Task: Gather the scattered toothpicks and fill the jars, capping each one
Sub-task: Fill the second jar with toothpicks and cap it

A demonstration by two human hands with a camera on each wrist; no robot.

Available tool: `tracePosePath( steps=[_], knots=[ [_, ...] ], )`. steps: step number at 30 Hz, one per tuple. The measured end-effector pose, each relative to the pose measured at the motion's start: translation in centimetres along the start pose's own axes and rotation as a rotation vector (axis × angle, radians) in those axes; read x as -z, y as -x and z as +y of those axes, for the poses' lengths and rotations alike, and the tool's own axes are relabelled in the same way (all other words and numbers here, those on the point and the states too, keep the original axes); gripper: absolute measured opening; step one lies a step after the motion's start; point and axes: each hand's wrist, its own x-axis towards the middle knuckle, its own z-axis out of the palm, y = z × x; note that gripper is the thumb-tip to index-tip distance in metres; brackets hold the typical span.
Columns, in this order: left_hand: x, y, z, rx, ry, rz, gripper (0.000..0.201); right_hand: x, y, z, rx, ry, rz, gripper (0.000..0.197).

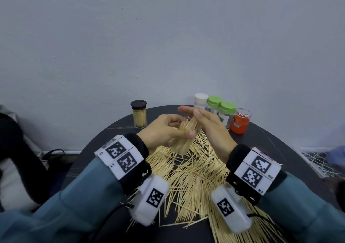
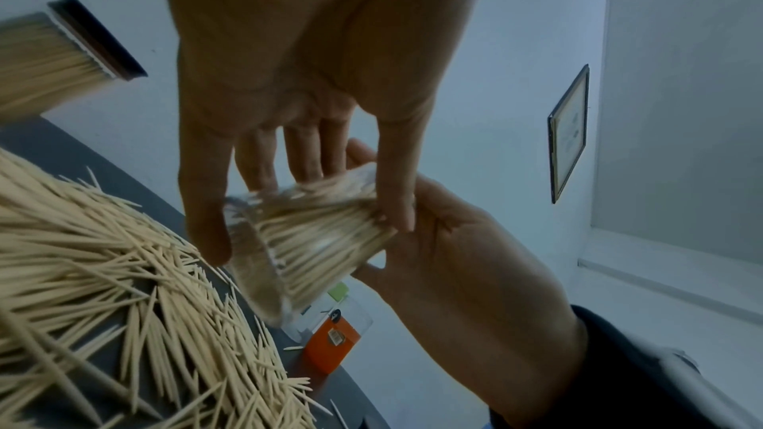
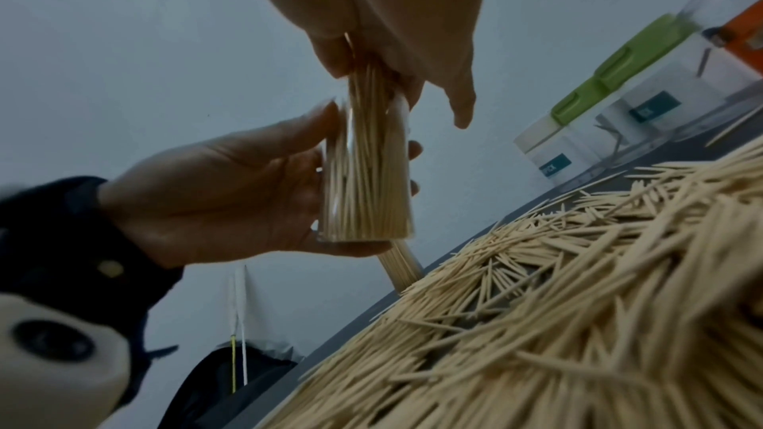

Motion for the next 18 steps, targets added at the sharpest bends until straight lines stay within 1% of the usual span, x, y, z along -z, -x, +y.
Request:
tracePosePath(
  steps=[3,7,10,13,16,18],
  knots=[
    [-0.1,0.1,0.1,0.000,-0.012,-0.026,0.037,0.0,0.2,-0.2,-0.029,0.032,0.001,0.036],
    [0.3,0.2,0.5,0.000,0.050,0.000,0.039,0.2,0.1,-0.6,-0.055,0.070,-0.020,0.039],
    [0.2,0.1,0.6,0.001,0.039,-0.012,0.042,0.2,0.1,-0.9,-0.031,0.084,-0.015,0.038],
    [0.2,0.1,0.6,0.010,0.070,0.015,0.042,0.5,0.0,-1.1,0.004,0.096,0.012,0.039],
    [0.5,0.1,0.5,0.023,0.089,0.044,0.040,0.8,0.2,-1.2,-0.024,0.146,-0.071,0.041],
    [0.6,0.1,0.5,0.029,0.073,0.039,0.040,0.9,0.2,-1.2,-0.041,0.174,-0.086,0.040]
  ],
)
